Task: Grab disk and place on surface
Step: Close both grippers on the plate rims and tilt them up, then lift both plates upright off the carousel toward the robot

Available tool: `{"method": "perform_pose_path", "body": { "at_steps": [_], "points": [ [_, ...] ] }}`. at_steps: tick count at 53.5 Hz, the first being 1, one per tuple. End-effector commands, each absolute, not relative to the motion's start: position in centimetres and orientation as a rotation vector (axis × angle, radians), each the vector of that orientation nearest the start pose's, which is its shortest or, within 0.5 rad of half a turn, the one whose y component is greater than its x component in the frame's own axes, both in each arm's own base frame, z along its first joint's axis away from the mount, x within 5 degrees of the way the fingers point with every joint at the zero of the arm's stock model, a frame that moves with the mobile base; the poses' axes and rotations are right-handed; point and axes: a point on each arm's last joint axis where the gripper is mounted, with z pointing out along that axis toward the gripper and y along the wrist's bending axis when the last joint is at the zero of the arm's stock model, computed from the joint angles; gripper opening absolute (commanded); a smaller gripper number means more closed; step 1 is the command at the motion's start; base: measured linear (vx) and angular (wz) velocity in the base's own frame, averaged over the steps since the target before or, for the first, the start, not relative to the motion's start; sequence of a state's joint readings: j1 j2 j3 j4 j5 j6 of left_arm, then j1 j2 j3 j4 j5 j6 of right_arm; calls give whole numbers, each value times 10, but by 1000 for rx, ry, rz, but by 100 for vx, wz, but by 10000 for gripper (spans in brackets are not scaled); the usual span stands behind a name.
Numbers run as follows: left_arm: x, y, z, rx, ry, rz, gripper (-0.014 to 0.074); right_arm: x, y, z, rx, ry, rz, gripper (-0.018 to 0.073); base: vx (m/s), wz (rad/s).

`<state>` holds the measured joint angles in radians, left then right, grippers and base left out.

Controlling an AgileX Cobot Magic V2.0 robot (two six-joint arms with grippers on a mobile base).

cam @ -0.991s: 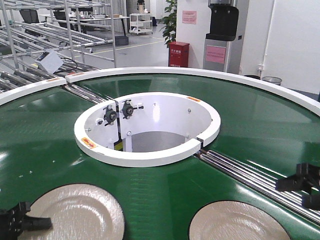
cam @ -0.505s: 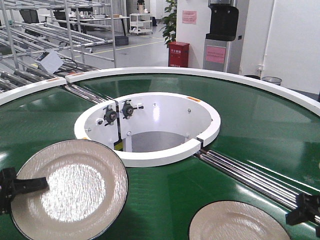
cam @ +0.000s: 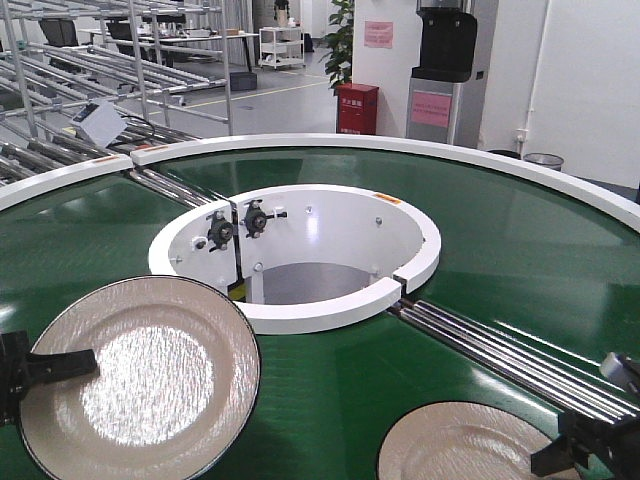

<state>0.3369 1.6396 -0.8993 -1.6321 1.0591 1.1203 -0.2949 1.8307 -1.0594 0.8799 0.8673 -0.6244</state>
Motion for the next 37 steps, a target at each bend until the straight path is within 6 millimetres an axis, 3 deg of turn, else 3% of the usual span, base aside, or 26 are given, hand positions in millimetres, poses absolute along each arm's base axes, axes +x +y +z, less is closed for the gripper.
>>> {"method": "perform_pose_path", "body": {
  "at_steps": [1,9,13,18,27,37],
  "points": [
    [315,24,280,-256,1833,-1364,-2,345,-32,190,273,2614,880,529,0,0],
    [315,24,280,-255,1832,-1369,-2,352,-15,176,235,2642,890,479,0,0],
    [315,24,280,-255,1832,-1369,-1,352,-15,176,254,2631,913,321,0,0],
    [315,24,280,-254,1833,-1368,-2,351,-15,181,241,2617,939,-5,0,0],
    [314,24,280,-260,1837,-1373,-2,346,-13,199,229,2566,1037,-13,0,0],
    [313,23,279,-290,1856,-1415,-2,337,-7,251,255,2356,1158,-11,0,0]
  ]
}}
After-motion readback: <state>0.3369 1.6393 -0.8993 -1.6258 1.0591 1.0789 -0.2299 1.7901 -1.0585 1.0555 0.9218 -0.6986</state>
